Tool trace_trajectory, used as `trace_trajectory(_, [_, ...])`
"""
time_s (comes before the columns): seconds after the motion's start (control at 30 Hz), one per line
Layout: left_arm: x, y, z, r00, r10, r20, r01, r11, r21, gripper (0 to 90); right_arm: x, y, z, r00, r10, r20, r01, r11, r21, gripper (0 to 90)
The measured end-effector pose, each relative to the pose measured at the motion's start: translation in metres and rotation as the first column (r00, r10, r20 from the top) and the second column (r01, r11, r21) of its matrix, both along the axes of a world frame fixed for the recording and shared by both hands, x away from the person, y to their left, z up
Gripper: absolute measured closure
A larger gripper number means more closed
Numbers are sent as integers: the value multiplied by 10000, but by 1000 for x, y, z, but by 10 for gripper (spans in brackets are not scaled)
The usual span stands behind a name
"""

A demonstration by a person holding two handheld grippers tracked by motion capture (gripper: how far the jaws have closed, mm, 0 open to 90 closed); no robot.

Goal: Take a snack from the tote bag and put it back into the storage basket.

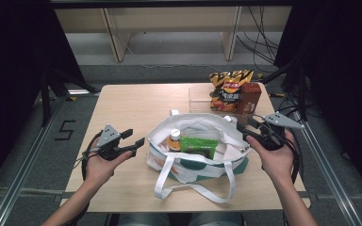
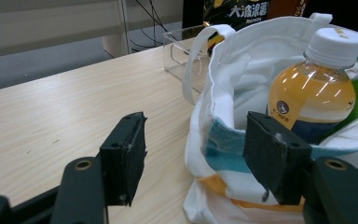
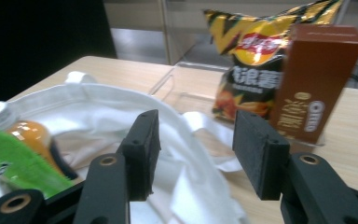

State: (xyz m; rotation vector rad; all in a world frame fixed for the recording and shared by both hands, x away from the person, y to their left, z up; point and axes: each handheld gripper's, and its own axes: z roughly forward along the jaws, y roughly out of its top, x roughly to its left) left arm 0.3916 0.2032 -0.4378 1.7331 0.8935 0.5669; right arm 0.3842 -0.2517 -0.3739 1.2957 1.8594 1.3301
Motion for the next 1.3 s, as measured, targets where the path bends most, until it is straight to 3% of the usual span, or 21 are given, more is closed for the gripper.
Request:
trace_trajectory(0.13, [0,0,1,10000,61,3,-61,10000,29,384,-3,8,-1,9986,490,195,-487,9987,-155,518])
trace_trajectory(0.5, [0,0,1,10000,42,32,-42,10000,49,383,-11,29,-10,9928,1162,-293,-1159,9932,124,510])
trace_trajectory(0.6, [0,0,2,10000,38,39,-38,10000,43,383,-10,33,-12,9896,1435,-87,-1436,9896,-74,501])
trace_trajectory(0.77, [0,0,1,10000,20,43,-21,10000,56,383,-12,41,-16,9847,1706,-363,-1700,9853,184,488])
trace_trajectory(0.9, [0,0,1,10000,9,49,-10,10000,68,382,-11,44,-19,9775,2078,-374,-2083,9780,-93,478])
trace_trajectory(1.0, [0,0,2,10000,22,40,-22,10000,87,382,-12,49,-21,9777,2045,-474,-2041,9789,131,474])
trace_trajectory(1.1, [0,-1,2,10000,-6,66,5,10000,77,382,-12,51,-22,9764,2117,-426,-2119,9773,3,470])
trace_trajectory(1.13, [0,-1,2,10000,-5,67,5,10000,74,382,-14,52,-22,9729,2176,-778,-2167,9760,197,469])
trace_trajectory(1.2, [0,-1,2,10000,-1,72,0,10000,78,382,-11,52,-23,9731,2253,-483,-2260,9741,-93,467])
trace_trajectory(1.23, [0,0,2,10000,-3,73,2,10000,82,382,-14,54,-23,9722,2203,-794,-2192,9754,215,467])
trace_trajectory(1.3, [0,0,2,10000,-1,72,1,10000,82,382,-10,52,-25,9717,2318,-455,-2327,9725,-137,465])
